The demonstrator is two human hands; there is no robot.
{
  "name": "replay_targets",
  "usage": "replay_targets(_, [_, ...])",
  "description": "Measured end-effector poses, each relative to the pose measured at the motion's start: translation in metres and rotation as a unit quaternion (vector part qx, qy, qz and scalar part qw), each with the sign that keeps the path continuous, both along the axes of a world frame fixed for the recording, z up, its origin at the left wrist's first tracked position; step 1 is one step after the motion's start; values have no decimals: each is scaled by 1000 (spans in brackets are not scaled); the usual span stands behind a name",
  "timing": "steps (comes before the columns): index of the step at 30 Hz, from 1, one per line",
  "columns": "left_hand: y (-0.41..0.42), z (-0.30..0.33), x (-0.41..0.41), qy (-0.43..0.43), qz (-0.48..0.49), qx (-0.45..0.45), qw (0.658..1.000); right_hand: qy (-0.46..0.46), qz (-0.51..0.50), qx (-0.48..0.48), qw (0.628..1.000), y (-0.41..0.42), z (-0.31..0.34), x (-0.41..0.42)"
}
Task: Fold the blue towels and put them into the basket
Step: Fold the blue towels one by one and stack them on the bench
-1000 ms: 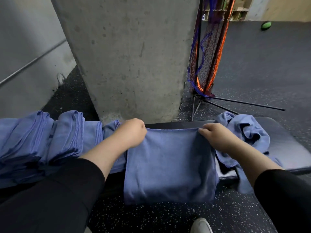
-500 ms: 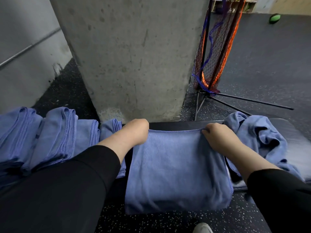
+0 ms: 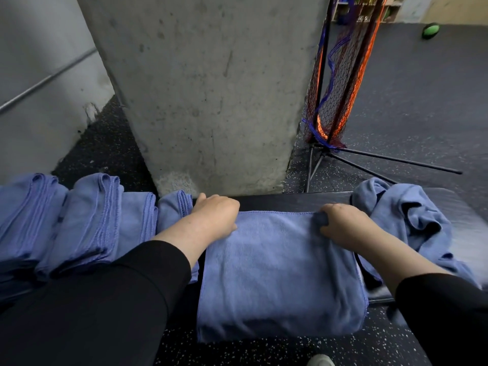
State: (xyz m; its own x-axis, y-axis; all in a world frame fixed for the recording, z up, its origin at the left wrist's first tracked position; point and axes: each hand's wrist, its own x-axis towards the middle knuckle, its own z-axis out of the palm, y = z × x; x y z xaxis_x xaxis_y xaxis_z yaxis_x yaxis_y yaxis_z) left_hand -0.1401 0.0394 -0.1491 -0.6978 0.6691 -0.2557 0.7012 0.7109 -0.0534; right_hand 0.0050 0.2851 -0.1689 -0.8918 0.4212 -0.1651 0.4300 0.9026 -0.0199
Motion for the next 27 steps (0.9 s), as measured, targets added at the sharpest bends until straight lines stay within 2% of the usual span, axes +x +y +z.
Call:
replay_targets(2, [0,3,4,7,-6,1,1000,1,-15,-2,1000,-3,4,2])
replay_targets(4, [-1,8,7,-19,0,40,999,25,-28,-39,999,-4,10,3])
replay_targets(7, [-6,20,6,-109,54,168,978,81,-47,-119,988,-6,34,7])
replay_targets(10, [-18,36,4,-140,74,263,952,135,-53,-188,971,-5,60,19])
replay_targets(14, [-44,59,14,-142,83,343,925,217,-69,-310,923,-6,85,45])
replay_targets(18, [-76,82,32,-74,116,391,910,266,-67,-432,859,-18,115,73])
replay_targets(24, [-116,123,72,-54,144,489,858,290,-25,-379,878,-53,177,117])
replay_targets(27, [-138,153,89,-71,132,556,818,319,-2,-356,878,-68,217,138])
